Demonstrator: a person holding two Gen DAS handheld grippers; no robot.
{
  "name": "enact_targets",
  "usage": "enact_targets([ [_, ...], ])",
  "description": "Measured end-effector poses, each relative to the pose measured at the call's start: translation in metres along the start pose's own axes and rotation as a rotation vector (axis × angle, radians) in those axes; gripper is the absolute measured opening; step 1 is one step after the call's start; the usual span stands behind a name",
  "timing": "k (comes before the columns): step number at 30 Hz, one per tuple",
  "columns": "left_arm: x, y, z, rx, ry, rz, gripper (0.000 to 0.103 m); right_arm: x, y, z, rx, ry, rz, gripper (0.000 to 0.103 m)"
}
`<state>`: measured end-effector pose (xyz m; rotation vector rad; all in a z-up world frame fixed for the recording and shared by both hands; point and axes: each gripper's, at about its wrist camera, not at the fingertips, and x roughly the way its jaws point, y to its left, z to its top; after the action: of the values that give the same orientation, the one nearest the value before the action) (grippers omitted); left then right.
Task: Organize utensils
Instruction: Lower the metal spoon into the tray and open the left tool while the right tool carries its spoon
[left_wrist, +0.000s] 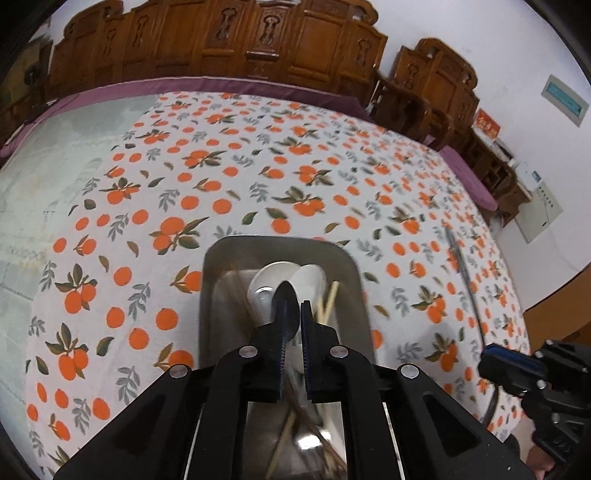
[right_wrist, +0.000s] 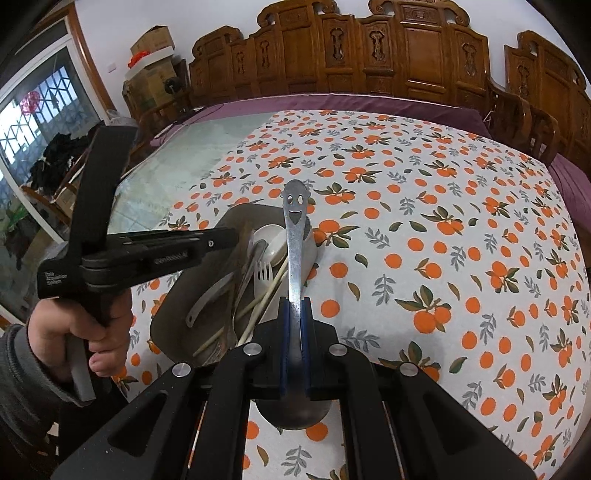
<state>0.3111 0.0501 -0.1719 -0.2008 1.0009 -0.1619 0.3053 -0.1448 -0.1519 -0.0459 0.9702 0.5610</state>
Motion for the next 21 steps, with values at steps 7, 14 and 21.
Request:
enact_targets([
  [7, -0.013, 0.007, 0.004, 0.058, -0.022, 0.053, 0.021, 0.013, 0.012, 0.013, -0.003, 0.001, 0.029, 0.007],
  [14, -0.039, 0.023, 0.004, 0.107, -0.064, 0.124, 0.029, 0.031, 0.035, 0.022, -0.016, 0.009, 0.065, 0.007],
  [21, -0.054, 0.05, -0.003, 0.11, -0.083, 0.175, 0.037, 0.051, 0.058, 0.025, -0.024, 0.026, 0.084, 0.007],
])
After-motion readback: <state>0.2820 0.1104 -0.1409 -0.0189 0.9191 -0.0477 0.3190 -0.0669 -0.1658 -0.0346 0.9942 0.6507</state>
